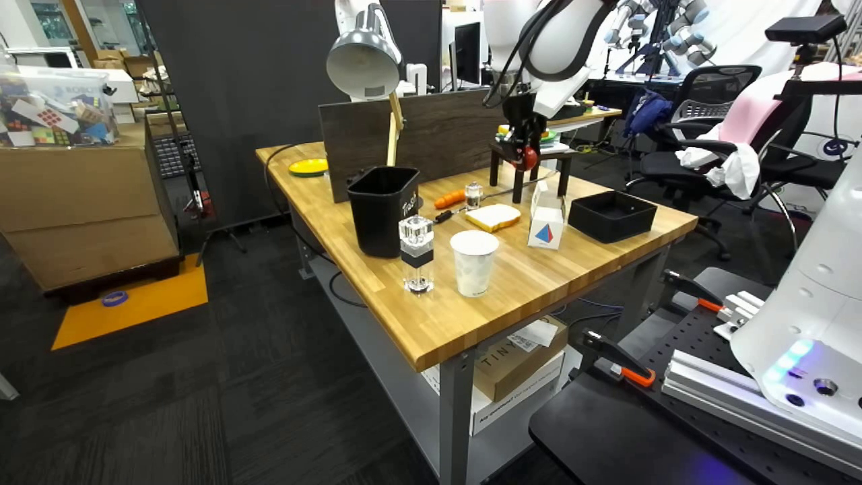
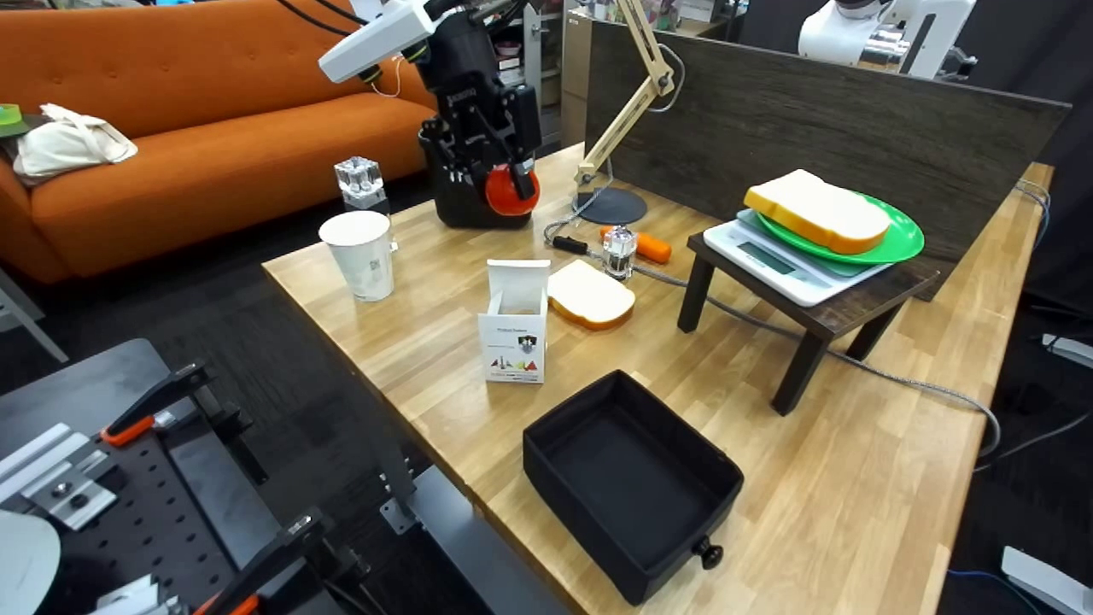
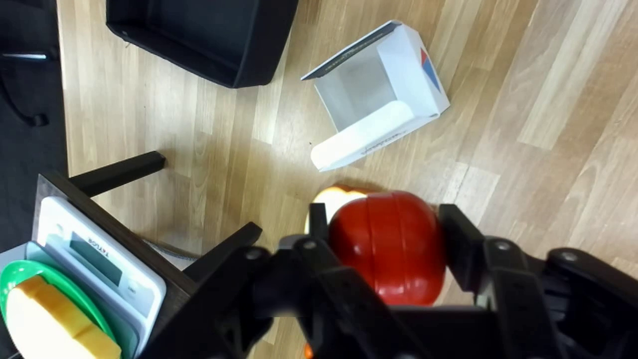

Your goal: Place the tomato toy on the slice of bread

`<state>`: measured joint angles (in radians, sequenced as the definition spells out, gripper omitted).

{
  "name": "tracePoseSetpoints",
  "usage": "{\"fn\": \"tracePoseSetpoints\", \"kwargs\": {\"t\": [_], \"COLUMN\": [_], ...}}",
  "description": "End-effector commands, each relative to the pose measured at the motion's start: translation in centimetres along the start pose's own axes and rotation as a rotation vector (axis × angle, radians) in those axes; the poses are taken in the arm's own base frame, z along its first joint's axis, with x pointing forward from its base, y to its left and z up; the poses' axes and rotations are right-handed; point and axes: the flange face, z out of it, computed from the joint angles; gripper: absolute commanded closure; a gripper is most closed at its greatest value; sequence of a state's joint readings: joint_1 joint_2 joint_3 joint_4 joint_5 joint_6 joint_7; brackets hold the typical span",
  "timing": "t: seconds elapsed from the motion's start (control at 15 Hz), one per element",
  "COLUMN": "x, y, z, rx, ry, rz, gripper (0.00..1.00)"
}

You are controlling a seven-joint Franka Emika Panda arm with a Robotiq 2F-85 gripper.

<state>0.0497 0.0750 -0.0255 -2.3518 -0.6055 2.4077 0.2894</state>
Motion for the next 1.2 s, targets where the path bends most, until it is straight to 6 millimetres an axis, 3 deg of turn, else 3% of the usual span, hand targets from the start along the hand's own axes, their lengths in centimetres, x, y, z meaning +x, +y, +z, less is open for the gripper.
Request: {"fn": "tracePoseSetpoints", "kwargs": {"t": [0.0, 0.2, 0.27, 0.73, 1.13], "x": [0.0, 0.0, 0.1, 4.6, 8.6], "y": [0.0, 0.0, 0.1, 2.2, 2.5], "z": [-0.1, -0.1, 0.2, 2.2, 7.6], "rx": [0.000, 0.000, 0.005, 0.020, 0.133], "ry": [-0.001, 0.000, -0.003, 0.010, -0.058], "rz": [0.000, 0.000, 0.007, 0.045, 0.115], "gripper": [0.44, 0.44, 0.69, 0.69, 0.69]}}
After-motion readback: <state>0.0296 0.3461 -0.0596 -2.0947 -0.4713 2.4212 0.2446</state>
